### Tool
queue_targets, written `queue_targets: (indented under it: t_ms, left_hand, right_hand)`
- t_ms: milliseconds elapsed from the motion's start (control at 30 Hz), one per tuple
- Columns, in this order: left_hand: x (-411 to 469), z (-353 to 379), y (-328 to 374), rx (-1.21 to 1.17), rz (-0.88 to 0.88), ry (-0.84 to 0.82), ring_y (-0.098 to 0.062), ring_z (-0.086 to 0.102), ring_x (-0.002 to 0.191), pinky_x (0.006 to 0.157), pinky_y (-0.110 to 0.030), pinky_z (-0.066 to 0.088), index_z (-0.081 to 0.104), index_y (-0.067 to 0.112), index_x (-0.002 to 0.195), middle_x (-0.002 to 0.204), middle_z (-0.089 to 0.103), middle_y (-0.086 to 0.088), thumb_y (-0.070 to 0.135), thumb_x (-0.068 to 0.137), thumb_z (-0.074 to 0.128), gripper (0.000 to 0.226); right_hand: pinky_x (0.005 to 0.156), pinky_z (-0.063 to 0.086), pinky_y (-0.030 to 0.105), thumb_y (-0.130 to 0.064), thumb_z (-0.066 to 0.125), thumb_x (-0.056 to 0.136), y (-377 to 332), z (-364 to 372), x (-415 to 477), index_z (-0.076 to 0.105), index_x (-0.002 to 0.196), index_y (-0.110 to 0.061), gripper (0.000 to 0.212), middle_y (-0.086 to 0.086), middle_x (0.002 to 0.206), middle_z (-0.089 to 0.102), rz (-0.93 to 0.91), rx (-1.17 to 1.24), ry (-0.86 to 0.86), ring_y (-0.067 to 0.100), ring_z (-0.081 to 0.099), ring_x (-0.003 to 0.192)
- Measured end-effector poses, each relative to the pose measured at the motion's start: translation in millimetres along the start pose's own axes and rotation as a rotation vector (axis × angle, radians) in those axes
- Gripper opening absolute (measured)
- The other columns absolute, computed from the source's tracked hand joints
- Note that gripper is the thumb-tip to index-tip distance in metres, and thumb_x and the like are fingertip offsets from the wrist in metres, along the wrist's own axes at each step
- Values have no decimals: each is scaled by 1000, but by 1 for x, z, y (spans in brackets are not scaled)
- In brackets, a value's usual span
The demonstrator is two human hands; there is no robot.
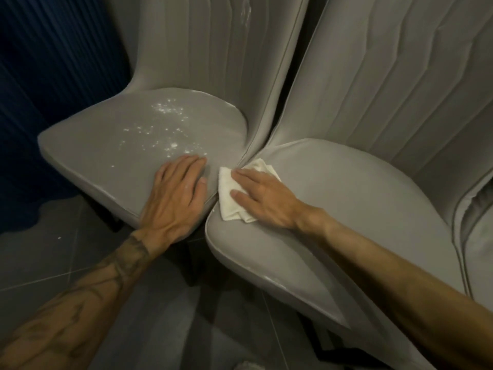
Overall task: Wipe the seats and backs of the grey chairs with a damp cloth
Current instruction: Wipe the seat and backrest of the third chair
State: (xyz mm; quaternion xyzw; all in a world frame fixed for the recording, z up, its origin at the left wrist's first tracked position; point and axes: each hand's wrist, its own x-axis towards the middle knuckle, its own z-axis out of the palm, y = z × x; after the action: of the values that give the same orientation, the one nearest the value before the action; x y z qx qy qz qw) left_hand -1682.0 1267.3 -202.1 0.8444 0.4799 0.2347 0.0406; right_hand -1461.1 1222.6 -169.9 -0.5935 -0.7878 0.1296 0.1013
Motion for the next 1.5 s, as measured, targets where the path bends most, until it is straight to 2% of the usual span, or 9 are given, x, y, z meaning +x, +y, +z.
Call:
queue_targets:
  t_ms: [300, 433, 500, 667, 833, 933, 1133, 1367, 1500]
  left_hand:
    - [1, -7, 2, -114, -42, -14, -27, 45, 146, 123, -44, 27, 52, 12, 152, 154, 55, -10, 38, 103, 22, 63]
    - [0, -7, 2, -66, -13, -57, -27, 45, 146, 123, -45, 27, 52, 13, 151, 154, 55, -9, 39, 103, 22, 63]
    - [-1, -8, 3, -64, -24, -58, -27, 44, 147, 123, -45, 26, 52, 12, 151, 154, 54, -8, 38, 103, 22, 62]
    - [0, -7, 3, -37, -2, -60, -29, 46, 145, 122, -48, 29, 52, 12, 151, 153, 56, -9, 37, 102, 22, 62]
    - [1, -4, 1, -20, 13, -55, -29, 46, 146, 120, -47, 29, 52, 12, 151, 153, 56, -9, 37, 102, 24, 62]
    - [0, -4, -2, -34, 17, -54, -28, 45, 145, 120, -47, 28, 52, 13, 151, 153, 55, -9, 37, 103, 25, 60]
    - [1, -4, -2, -53, 31, -46, -30, 46, 143, 118, -46, 28, 52, 12, 149, 152, 56, -11, 35, 102, 30, 57]
    - [2, -2, -1, -26, 42, -49, -32, 47, 143, 118, -49, 29, 52, 13, 149, 151, 56, -11, 37, 101, 30, 58]
    - [1, -2, 0, -19, 39, -36, -31, 48, 141, 116, -48, 30, 52, 14, 149, 150, 58, -11, 36, 100, 31, 57]
  right_hand:
    - [116, 39, 37, -21, 49, 110, -79, 9, -58, 66, 132, -4, 33, 13, 135, 67, -385, 213, -222, 26, 59, 127]
    - [107, 33, 6, -35, 45, 108, -50, -24, -73, 67, 129, -2, 45, 14, 132, 68, -227, 398, -81, 9, 57, 121]
    - [111, 21, 1, -26, 49, 109, -9, -48, -73, 61, 139, -8, 37, 7, 143, 62, -108, 272, 50, 1, 49, 130]
    - [130, 11, 34, -27, 36, 113, 43, -39, -78, 28, 162, -19, 51, 2, 171, 21, 146, -34, -54, 16, 21, 159]
    - [130, 12, 40, -28, 38, 112, -35, 14, -85, 30, 162, -14, 52, 10, 169, 27, -157, -14, -56, 25, 23, 158]
    - [131, 9, 42, -38, 34, 112, -55, 28, -97, 22, 165, -22, 56, 4, 173, 15, -233, -165, -98, 23, 13, 161]
    - [130, 13, 43, -57, 28, 109, -34, 21, -156, 5, 166, -31, 67, -4, 174, 5, -25, -204, -71, 15, 4, 161]
    - [126, -9, 29, -68, 14, 106, -12, 11, -260, -9, 162, -43, 66, -22, 170, -14, 316, -152, -9, -1, -13, 157]
    - [131, -2, 39, -61, 15, 107, -46, 25, -207, 0, 165, -38, 63, -11, 174, -3, 371, -140, 63, 13, -3, 161]
